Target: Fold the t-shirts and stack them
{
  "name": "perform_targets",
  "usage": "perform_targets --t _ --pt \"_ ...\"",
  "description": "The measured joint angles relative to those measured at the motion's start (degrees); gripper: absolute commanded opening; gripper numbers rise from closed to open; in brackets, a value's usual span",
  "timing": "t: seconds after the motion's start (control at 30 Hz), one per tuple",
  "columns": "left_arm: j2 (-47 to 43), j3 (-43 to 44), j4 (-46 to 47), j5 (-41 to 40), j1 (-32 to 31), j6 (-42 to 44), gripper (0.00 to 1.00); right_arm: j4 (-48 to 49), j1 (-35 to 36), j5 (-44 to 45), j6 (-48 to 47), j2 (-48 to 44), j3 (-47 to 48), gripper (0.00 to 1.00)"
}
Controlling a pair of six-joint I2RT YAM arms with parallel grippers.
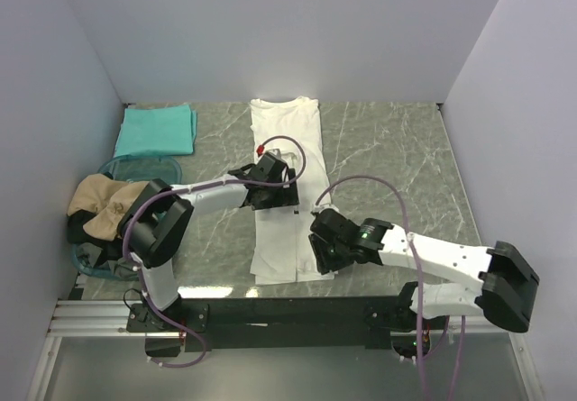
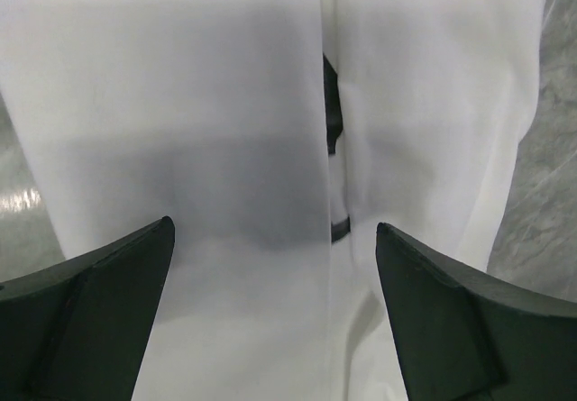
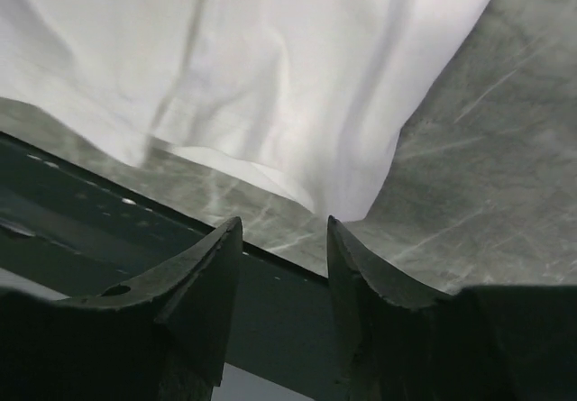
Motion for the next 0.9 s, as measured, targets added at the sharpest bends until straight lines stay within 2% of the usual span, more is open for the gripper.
perform_targets --t 0.13,0.27,0.4,0.57,0.63,0.77,0.9 --pt "-4.81 0.0 -5.66 -2.27 -2.78 0.44 0.99 0.57 -2.91 1.97 1.46 -3.69 1.9 0.54" --pt "-16.59 -1.86 -7.8 -4.9 -5.7 -0.15 0.99 2.99 -9.46 1.66 3.04 -7.1 1.07 0.56" --pt "-31.32 -9.01 -8.28 -6.73 -6.4 -3.23 0.99 6.78 -15.34 -1.66 3.78 -9.84 -3.08 0.56" --pt "-38.97 -21.77 -11.15 -6.88 -6.64 -9.18 1.0 8.35 -16.35 -6.34 4.28 -8.87 -7.74 0.55" --pt "-39.5 -26.86 -12.48 -5.6 -7.17 -11.5 0.95 8.92 -16.35 -7.72 4.66 -8.33 -9.33 0.54" --pt "-40.81 -34.49 -13.35 -1.9 -9.22 -15.78 0.78 10.78 -16.35 -10.84 5.84 -7.76 -12.74 0.52" --pt "-41.86 -37.09 -11.52 0.96 -11.82 -19.45 0.68 12.94 -16.35 -13.57 7.19 -6.78 -15.02 0.49"
